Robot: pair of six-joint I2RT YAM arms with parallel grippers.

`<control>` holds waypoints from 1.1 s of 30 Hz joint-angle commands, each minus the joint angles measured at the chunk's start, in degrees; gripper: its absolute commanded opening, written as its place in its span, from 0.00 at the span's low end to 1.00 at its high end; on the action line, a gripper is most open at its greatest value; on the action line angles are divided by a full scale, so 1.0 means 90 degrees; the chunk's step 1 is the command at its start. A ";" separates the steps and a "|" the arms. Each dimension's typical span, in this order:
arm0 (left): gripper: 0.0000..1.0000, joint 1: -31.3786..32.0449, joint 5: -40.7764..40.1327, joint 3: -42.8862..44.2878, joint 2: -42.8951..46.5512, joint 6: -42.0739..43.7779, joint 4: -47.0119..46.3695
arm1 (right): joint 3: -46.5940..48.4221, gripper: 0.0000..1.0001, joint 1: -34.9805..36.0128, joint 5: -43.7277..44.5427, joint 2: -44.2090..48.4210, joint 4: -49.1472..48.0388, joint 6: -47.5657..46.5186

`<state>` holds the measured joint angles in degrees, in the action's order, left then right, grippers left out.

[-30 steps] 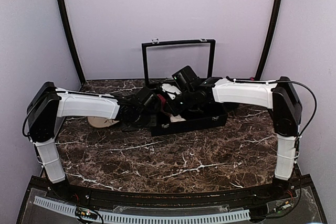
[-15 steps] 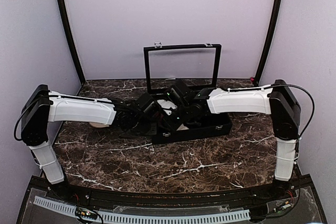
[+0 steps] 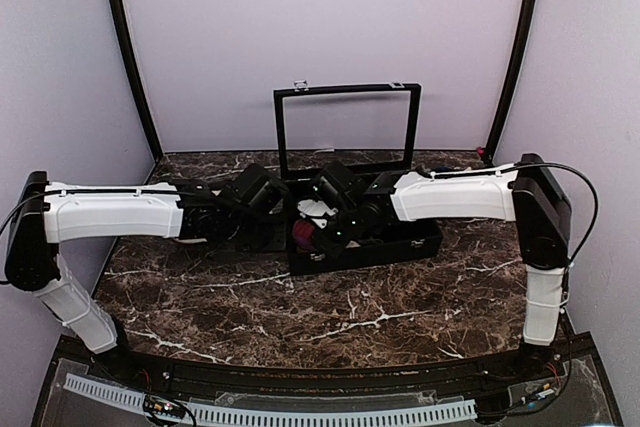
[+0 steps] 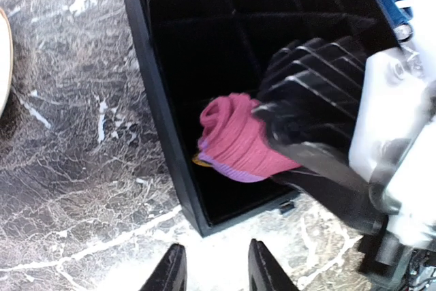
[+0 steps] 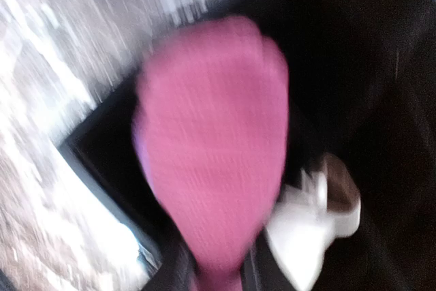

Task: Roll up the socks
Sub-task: Place the sock in the storage box.

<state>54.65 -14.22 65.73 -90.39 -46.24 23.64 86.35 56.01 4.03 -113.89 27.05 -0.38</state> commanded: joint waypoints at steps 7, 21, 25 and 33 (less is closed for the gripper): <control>0.35 0.0041 -0.0299 -0.0265 0.0718 0.0195 -0.0238 | 0.0784 0.00 0.0178 -0.0023 -0.0558 0.1100 0.0021; 0.35 0.0041 -0.0624 -0.0728 0.1417 0.0288 -0.0169 | 0.3009 0.00 0.0168 -0.0539 -0.1830 0.2651 0.0382; 0.35 0.0041 -0.0748 -0.0955 0.1789 0.0251 -0.0194 | 0.3334 0.00 0.0129 -0.0562 -0.2107 0.2977 0.0589; 0.36 0.0041 -0.0832 -0.1213 0.2208 0.0347 -0.0110 | 0.3840 0.00 -0.0028 -0.0425 -0.2462 0.3840 0.0859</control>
<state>54.65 -20.38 56.07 -72.31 -44.12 21.54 119.09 55.99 1.02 -133.40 55.83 5.41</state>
